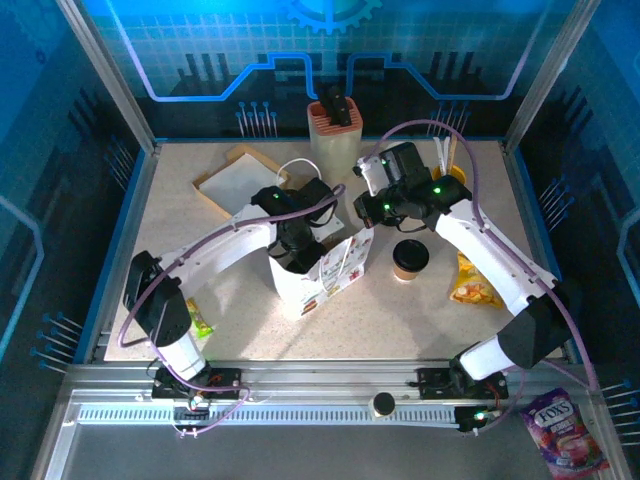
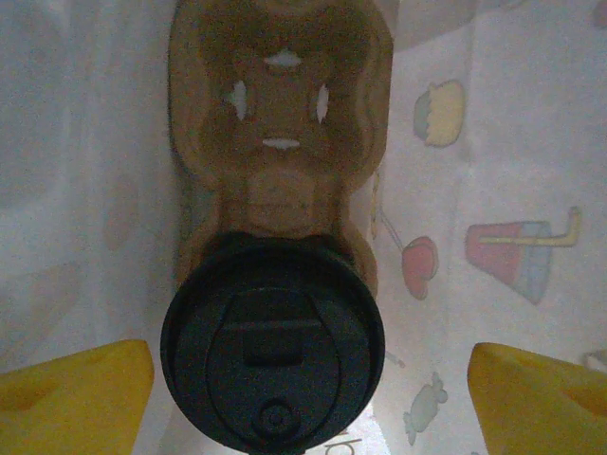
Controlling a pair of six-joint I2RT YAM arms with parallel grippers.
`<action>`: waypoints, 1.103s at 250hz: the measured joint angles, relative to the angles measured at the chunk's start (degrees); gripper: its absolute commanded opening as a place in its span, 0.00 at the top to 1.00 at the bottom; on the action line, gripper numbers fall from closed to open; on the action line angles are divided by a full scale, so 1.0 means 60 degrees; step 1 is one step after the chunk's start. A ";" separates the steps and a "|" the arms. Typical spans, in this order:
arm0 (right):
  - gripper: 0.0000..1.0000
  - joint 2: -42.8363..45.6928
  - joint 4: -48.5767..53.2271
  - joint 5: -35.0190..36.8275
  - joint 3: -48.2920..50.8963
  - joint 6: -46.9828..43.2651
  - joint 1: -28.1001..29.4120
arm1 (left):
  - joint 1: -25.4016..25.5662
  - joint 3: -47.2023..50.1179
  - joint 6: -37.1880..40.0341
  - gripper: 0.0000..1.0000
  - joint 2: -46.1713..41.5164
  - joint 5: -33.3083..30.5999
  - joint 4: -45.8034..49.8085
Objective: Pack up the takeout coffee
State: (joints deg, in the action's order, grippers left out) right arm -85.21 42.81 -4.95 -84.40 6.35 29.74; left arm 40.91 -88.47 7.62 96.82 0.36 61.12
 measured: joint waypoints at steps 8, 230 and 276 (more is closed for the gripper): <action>0.97 0.0000 0.0000 0.0000 0.0000 0.0000 0.0000 | -0.0022 -0.0004 -0.0007 0.14 -0.0076 0.0029 -0.0058; 0.70 0.0000 0.0000 -0.0069 0.0000 0.0127 0.0000 | -0.1016 0.1086 -0.1555 0.11 -0.4299 0.1231 -0.3708; 0.52 0.0018 -0.0102 -0.0313 0.0000 0.0441 0.0000 | -0.1763 0.1581 -0.2674 0.11 -0.5224 0.0754 -0.3993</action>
State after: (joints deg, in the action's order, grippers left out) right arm -85.10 42.19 -6.83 -84.40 8.99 29.74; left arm 30.33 -78.98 -8.43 65.47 4.89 37.17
